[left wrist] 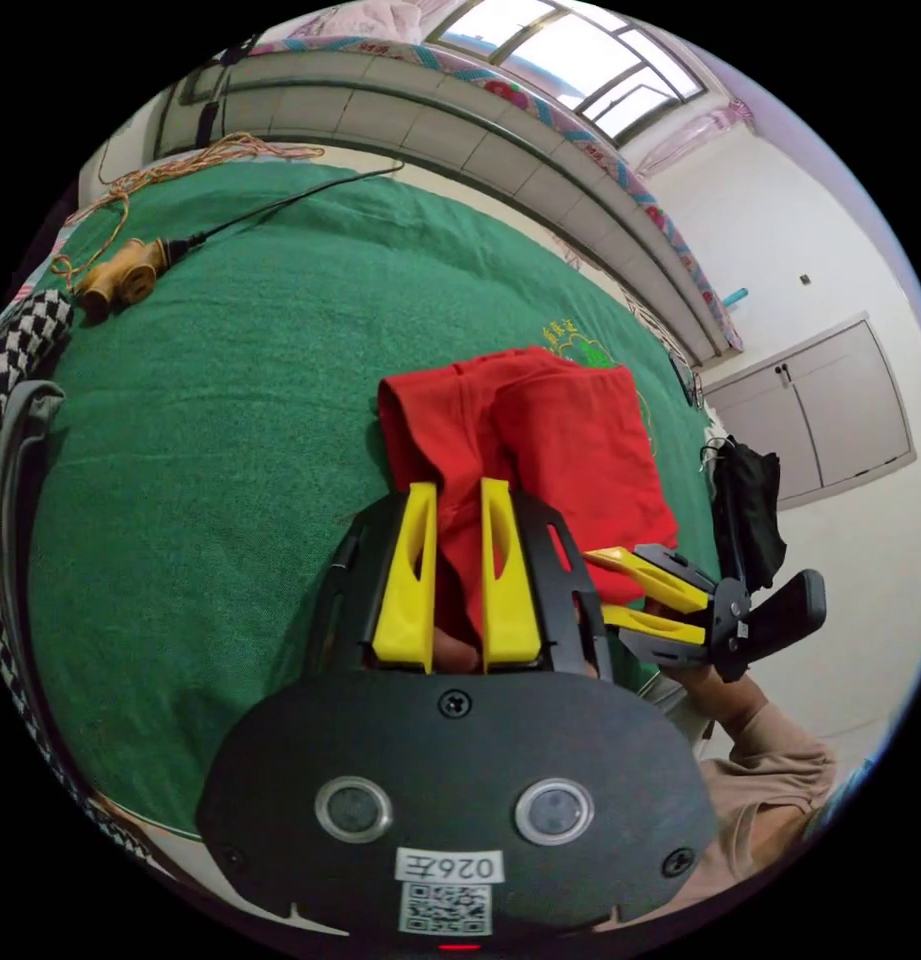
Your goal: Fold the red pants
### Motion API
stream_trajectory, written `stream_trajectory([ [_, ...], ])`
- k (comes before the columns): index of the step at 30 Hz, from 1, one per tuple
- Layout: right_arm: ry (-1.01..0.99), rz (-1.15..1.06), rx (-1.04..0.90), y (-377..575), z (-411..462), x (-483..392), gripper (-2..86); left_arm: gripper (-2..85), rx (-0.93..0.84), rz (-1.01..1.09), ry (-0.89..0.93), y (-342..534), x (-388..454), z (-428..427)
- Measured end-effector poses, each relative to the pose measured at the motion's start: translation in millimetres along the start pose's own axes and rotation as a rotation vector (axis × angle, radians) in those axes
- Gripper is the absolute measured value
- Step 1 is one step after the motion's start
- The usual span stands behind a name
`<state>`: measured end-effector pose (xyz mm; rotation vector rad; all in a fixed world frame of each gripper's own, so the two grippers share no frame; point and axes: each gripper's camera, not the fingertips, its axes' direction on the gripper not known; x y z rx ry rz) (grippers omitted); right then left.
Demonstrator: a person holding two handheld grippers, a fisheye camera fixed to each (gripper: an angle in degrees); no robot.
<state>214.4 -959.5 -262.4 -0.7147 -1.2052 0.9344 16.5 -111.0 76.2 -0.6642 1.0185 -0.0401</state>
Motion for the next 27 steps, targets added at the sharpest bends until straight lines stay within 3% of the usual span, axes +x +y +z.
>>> stream_trajectory([
  [4,0.032,-0.046,-0.033,6.4,-2.6,-9.9,6.5,8.1,-0.012,-0.003,0.010,1.5,-0.9,16.1],
  [8,0.096,-0.074,-0.034,16.4,-17.8,-14.4,1.7,6.3,0.004,0.098,-0.042,8.7,9.7,25.2],
  [27,-0.072,0.067,-0.027,47.8,-80.1,46.5,0.4,7.6,-0.028,0.107,-0.035,22.8,12.9,50.3],
])
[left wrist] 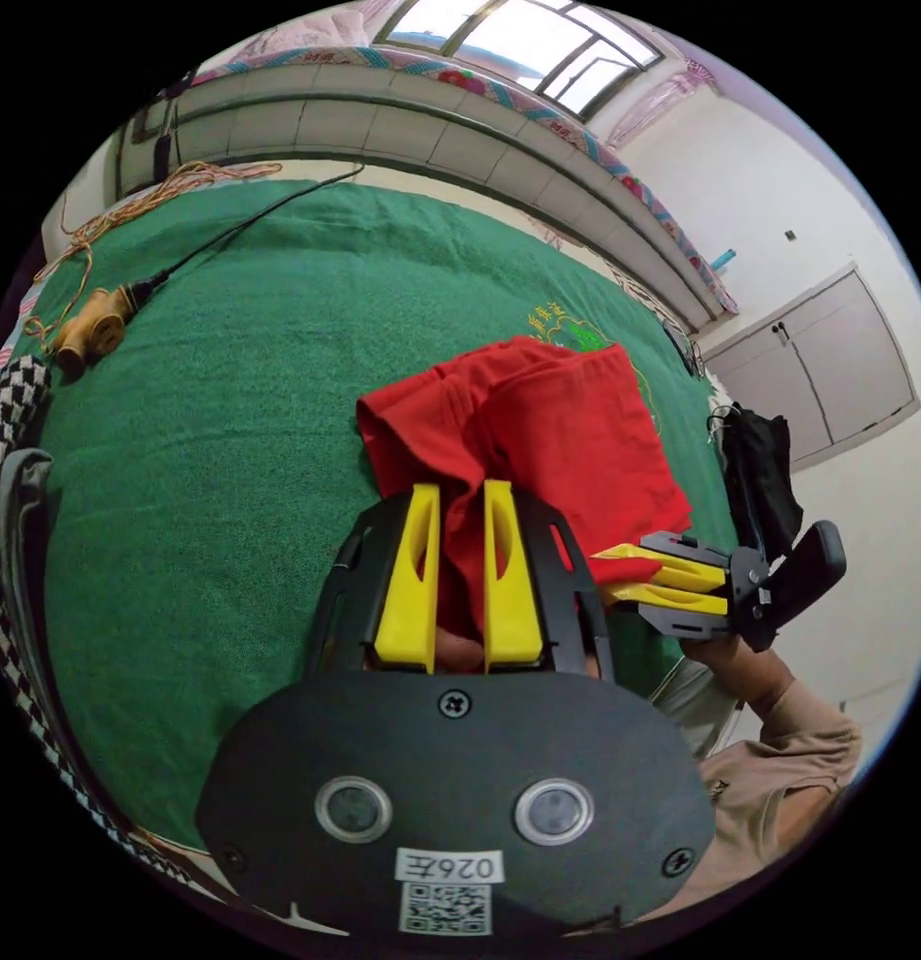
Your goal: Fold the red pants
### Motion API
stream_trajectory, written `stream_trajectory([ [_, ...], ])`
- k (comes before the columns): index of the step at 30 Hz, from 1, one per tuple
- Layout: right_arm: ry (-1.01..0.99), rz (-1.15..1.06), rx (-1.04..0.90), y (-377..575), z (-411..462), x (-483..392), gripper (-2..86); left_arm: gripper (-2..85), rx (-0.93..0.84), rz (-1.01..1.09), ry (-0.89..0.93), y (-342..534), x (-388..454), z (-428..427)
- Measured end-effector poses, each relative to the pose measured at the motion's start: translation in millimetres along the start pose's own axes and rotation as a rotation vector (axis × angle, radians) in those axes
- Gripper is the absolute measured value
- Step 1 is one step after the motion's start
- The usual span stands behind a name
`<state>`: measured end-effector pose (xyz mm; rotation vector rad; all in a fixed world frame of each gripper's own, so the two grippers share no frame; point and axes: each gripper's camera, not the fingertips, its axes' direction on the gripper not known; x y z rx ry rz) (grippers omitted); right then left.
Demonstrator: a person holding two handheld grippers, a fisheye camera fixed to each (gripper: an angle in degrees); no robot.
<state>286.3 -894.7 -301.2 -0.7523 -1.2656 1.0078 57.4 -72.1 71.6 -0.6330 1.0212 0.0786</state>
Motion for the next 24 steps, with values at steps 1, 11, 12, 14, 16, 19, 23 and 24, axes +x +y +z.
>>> stream_trajectory([
  [1,-0.007,0.006,0.002,0.7,-2.5,2.7,0.4,8.2,-0.006,-0.028,0.007,1.0,-2.2,-1.4],
  [11,-0.085,0.041,0.003,5.9,-37.5,45.8,1.0,21.5,-0.025,-0.074,-0.172,18.7,5.7,-16.7],
  [12,-0.094,0.045,0.002,5.8,-41.3,51.3,1.1,21.0,-0.025,-0.072,-0.186,18.8,8.3,-15.7],
  [14,-0.103,0.053,0.002,5.7,-47.5,59.7,1.1,15.8,-0.027,-0.032,-0.244,19.7,23.6,-9.8],
  [16,-0.103,0.056,0.002,5.2,-53.8,67.1,0.9,11.9,-0.013,0.016,-0.187,22.4,34.7,-9.2],
  [19,-0.093,0.057,-0.002,2.7,-68.0,79.2,0.0,8.0,0.000,0.044,-0.169,25.2,39.3,-7.3],
  [23,-0.127,0.133,0.089,-2.3,-117.2,118.1,-0.4,5.3,0.047,0.034,-0.016,27.2,23.1,-24.7],
  [24,-0.135,0.172,0.141,-2.9,-138.8,136.8,-0.4,5.2,0.058,0.033,0.008,27.8,21.0,-27.9],
])
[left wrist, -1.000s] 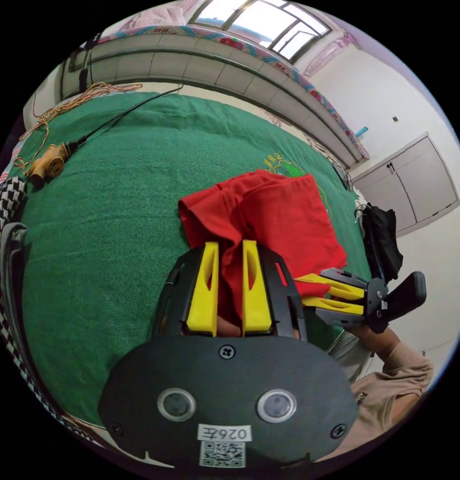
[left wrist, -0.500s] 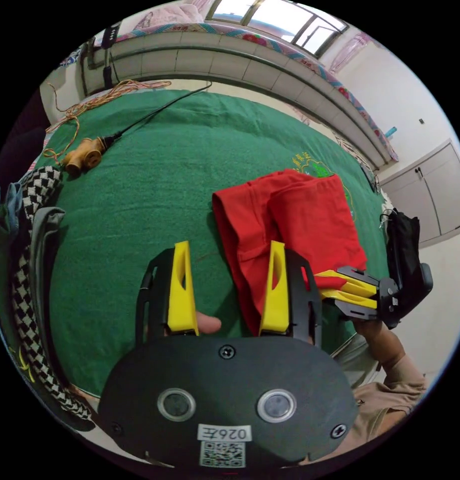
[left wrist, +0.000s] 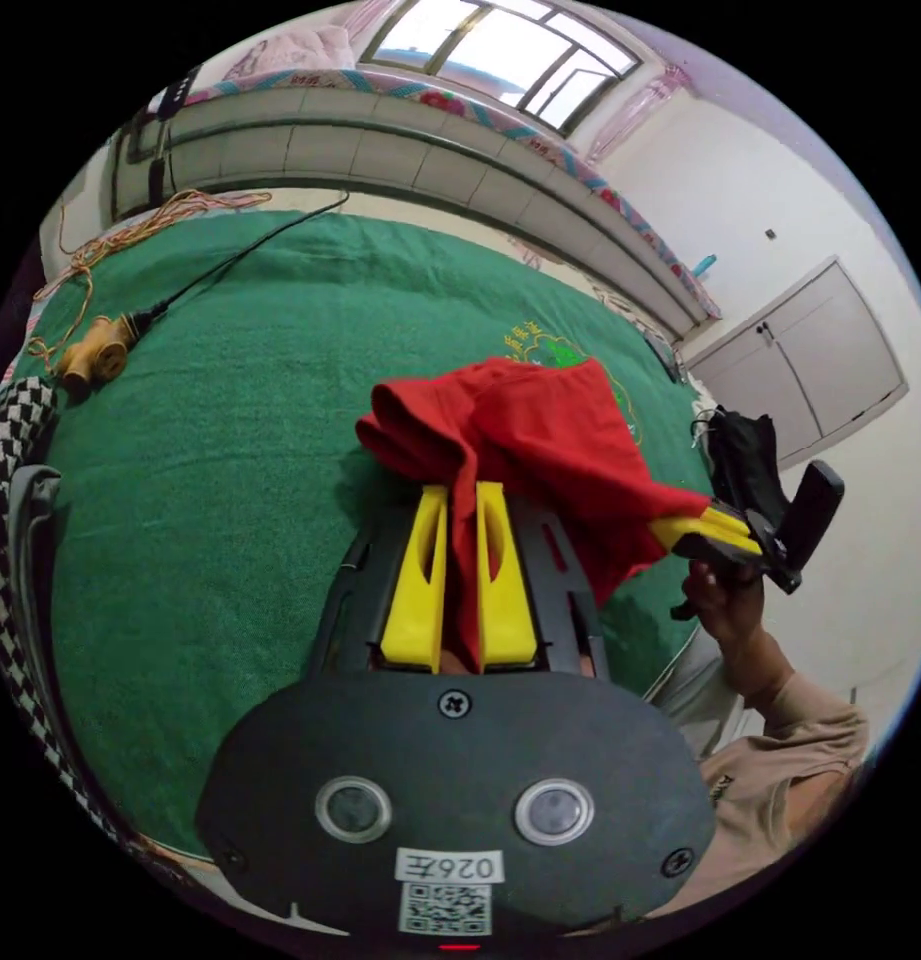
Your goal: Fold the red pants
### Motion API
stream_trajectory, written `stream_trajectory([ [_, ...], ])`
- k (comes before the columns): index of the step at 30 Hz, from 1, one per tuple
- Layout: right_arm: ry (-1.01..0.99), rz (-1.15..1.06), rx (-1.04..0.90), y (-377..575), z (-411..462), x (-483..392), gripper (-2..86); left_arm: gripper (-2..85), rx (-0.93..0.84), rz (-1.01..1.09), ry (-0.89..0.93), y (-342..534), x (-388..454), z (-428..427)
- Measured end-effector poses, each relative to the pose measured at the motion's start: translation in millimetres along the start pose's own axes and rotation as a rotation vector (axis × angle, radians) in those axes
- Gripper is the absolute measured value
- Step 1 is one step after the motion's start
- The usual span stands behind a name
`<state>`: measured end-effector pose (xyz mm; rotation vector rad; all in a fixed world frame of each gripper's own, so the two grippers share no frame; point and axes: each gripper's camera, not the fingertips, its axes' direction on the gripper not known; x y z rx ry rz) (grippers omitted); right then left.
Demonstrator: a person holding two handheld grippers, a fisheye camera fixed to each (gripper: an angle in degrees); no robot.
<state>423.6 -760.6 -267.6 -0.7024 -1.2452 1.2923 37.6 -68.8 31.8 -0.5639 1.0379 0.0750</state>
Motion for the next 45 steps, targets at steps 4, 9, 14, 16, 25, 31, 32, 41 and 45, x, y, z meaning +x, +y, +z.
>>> stream_trajectory([
  [4,-0.043,0.137,0.164,-9.9,-74.1,58.1,-0.5,5.0,0.063,0.041,0.085,2.0,1.0,-21.5],
  [9,-0.077,0.326,0.364,2.4,-162.0,138.2,-0.6,4.8,0.112,0.075,0.072,1.2,5.8,-44.4],
  [14,0.294,0.591,0.452,27.7,-242.5,191.9,-0.6,5.5,0.181,0.050,-0.070,10.2,-13.2,-97.6],
  [16,0.535,0.754,0.452,42.2,-262.9,211.0,-0.8,5.6,0.118,0.007,-0.166,10.9,-25.3,-101.0],
  [25,0.621,0.349,0.207,-44.4,-205.6,184.4,2.5,10.8,0.152,-0.105,-0.134,15.6,-47.1,-113.4],
  [31,0.548,0.028,-0.107,-89.4,-61.9,133.9,12.1,15.0,-0.080,0.032,-0.275,-13.5,-11.2,-52.8],
  [32,0.540,0.032,-0.152,-91.8,-38.2,133.6,12.1,14.3,-0.125,0.043,-0.308,-18.9,-6.9,-37.8],
  [41,0.461,0.238,-0.211,-102.5,-64.0,187.8,-1.4,1.6,-0.024,0.125,-0.342,-20.2,7.7,-55.2],
  [45,0.574,0.361,-0.047,-90.0,-161.6,214.0,-1.6,0.8,0.075,0.045,-0.132,-16.2,-18.7,-81.2],
])
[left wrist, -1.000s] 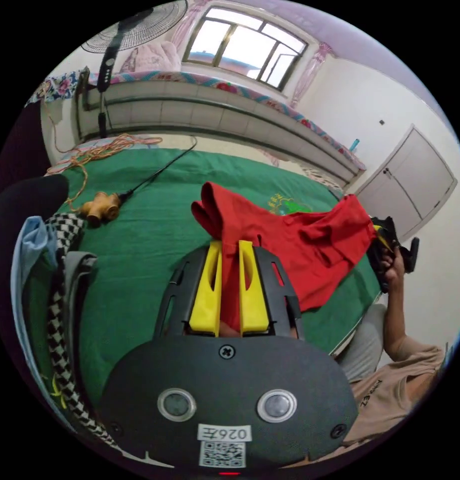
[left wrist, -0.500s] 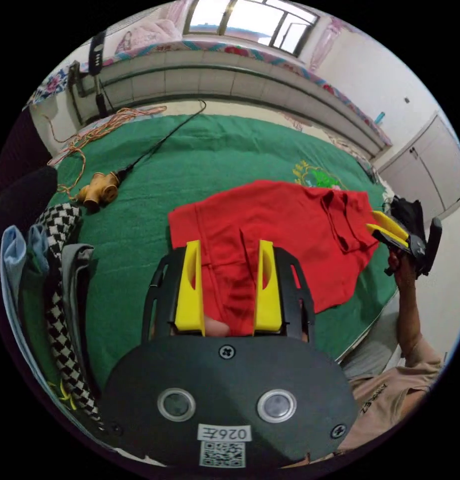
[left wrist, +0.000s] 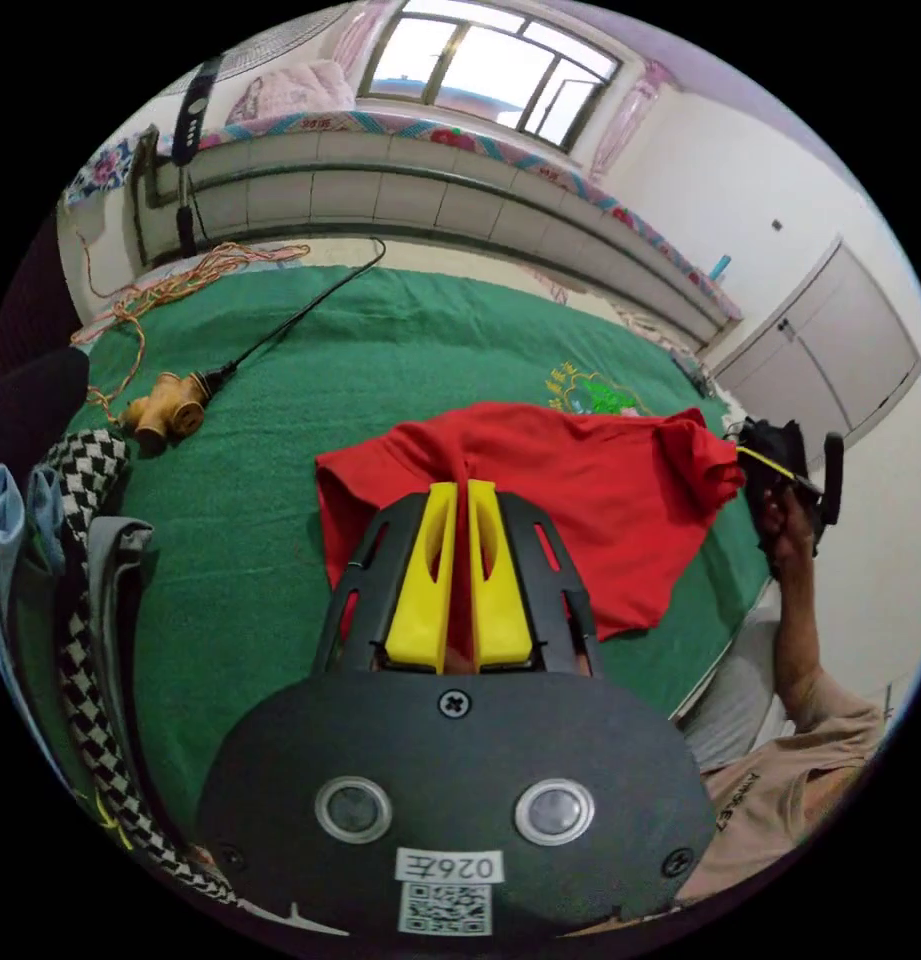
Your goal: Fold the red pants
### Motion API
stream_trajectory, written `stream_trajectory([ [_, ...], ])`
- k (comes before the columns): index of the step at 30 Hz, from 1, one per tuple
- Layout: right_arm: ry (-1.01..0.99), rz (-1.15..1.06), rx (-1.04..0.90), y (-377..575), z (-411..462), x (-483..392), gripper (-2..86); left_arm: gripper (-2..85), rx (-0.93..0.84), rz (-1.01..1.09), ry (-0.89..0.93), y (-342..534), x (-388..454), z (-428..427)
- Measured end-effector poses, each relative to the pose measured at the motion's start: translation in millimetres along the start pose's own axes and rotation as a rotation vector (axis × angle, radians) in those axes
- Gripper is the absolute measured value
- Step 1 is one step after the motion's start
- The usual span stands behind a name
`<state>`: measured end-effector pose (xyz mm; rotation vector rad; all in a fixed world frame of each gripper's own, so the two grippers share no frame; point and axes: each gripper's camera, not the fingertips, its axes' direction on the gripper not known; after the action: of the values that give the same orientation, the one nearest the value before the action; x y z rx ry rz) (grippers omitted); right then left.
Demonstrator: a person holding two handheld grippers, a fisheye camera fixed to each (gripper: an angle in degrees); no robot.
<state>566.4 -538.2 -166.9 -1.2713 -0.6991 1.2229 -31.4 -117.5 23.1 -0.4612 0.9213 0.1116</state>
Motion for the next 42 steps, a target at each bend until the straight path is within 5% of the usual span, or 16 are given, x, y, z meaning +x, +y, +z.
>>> stream_trajectory([
  [4,0.138,0.174,0.152,7.4,-65.2,79.9,-1.5,1.1,0.063,-0.095,0.185,9.4,-33.5,-12.4],
  [9,0.548,0.462,0.195,17.5,-108.0,211.2,-0.5,3.0,0.031,-0.155,0.217,9.8,-54.7,-5.9],
  [12,0.422,0.565,0.328,39.1,-137.4,250.0,1.9,10.8,0.061,-0.197,0.100,9.7,-62.2,-15.1],
  [15,0.276,0.528,0.414,53.1,-144.1,238.5,3.5,13.5,0.106,-0.170,0.060,8.5,-56.4,-23.5],
  [20,0.165,0.329,0.213,31.9,-85.9,187.7,5.1,13.6,0.060,-0.047,-0.019,-4.4,-15.3,-4.2],
  [28,0.330,0.106,-0.093,24.0,20.2,129.2,2.5,12.1,-0.086,0.105,-0.244,-10.6,30.2,40.1],
  [42,0.408,0.081,0.121,65.2,-62.9,121.5,-1.6,1.6,0.089,0.089,-0.169,2.6,35.7,-13.8],
])
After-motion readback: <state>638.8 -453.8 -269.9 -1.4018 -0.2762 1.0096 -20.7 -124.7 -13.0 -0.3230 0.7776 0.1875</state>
